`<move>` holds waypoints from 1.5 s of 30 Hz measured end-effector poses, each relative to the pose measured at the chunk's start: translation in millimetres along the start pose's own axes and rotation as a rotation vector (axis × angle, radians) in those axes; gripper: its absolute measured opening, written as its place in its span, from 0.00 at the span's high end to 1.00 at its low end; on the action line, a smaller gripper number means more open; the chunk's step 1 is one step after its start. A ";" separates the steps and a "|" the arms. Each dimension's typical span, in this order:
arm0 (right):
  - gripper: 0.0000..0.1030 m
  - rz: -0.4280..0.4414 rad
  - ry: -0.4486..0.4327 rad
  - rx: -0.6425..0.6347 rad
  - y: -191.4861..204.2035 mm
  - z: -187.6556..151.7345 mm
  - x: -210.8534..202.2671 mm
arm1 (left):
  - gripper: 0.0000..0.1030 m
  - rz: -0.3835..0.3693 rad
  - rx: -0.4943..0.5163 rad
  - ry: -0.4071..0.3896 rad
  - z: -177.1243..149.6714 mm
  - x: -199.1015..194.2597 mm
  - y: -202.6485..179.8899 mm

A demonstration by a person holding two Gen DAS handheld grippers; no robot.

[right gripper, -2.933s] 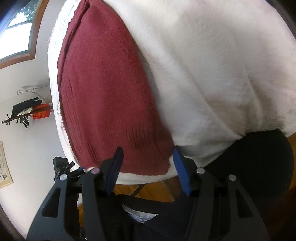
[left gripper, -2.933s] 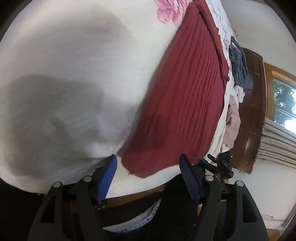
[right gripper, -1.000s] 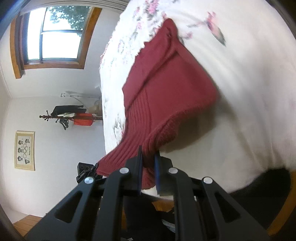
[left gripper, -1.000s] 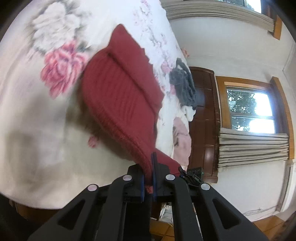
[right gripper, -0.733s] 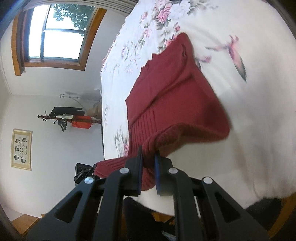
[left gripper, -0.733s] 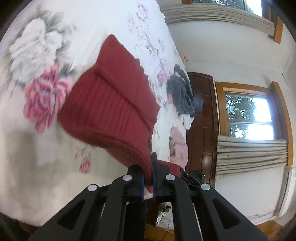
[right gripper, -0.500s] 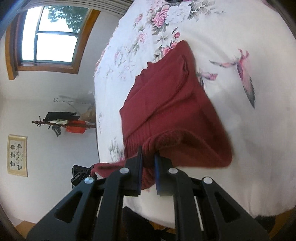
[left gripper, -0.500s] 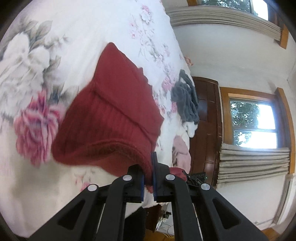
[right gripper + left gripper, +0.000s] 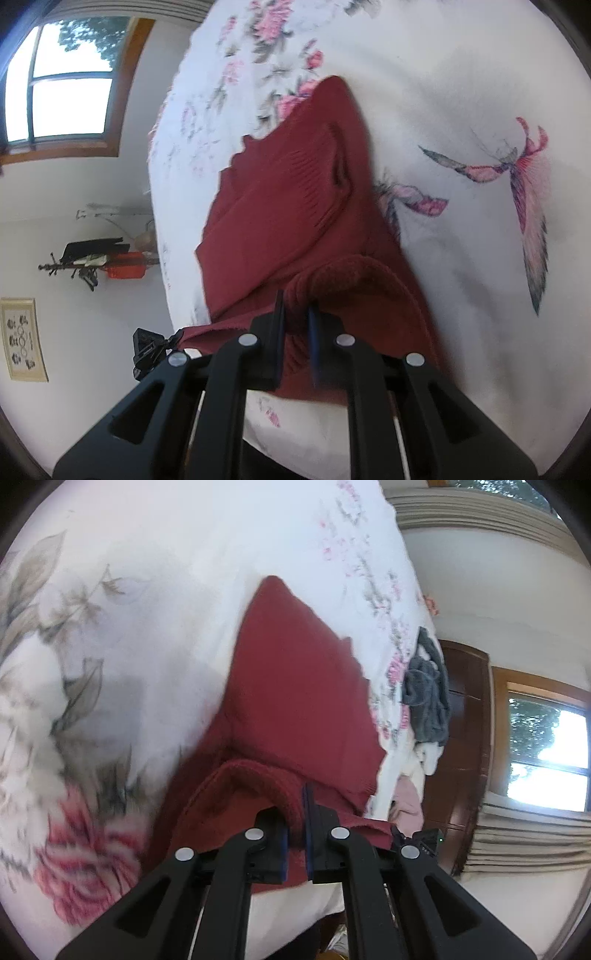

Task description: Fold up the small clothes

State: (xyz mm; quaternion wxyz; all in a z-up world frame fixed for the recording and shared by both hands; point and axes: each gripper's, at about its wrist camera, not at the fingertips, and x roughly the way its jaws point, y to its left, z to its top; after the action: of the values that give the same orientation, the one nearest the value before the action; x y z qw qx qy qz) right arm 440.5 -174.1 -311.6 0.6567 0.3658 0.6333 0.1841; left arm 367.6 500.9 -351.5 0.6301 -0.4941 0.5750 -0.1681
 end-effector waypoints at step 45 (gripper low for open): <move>0.91 -0.323 -0.032 -0.343 -4.9 13.2 42.8 | 0.91 0.464 0.454 -0.038 1.5 27.7 -19.4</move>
State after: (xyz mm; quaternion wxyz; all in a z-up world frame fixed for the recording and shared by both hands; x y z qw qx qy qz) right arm 457.8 -150.4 -345.9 0.7402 0.1458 0.6324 0.1759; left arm 383.7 471.1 -351.4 0.7563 -0.1998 0.6083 -0.1345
